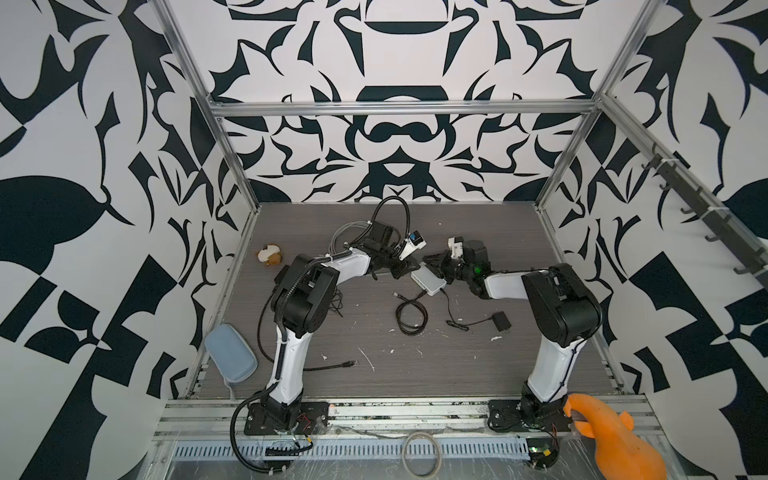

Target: Insert the plug into the switch port

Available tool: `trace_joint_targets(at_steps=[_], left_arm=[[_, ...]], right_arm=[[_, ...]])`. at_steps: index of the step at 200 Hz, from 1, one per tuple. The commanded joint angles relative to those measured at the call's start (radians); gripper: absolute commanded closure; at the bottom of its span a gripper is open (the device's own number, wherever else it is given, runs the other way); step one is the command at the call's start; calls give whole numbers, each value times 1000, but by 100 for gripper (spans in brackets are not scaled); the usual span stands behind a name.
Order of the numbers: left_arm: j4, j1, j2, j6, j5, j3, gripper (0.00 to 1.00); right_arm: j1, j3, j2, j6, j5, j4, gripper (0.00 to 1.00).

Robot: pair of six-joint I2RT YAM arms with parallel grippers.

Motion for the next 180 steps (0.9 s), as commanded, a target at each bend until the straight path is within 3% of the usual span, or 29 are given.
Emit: trace_joint_targets(at_steps=[1,16,67,134,180], left_arm=[[-22,-3,18,11,-4,6,76],[-11,-3,18,7,-1,7,80],[-46,-16,32,26,-19,30,79],[-13,-16,22,21,-17,13,100],[-58,-4,20,51,35,24,100]], right_arm=[[7,-5,-62,1,3,25,94],[8,-9,-64,1,3,27,94],[9,-11,-67,11,-5,40,94],[9,-29,-76,13,0,46,94],[0,-38,-167,-119,61,-93,69]])
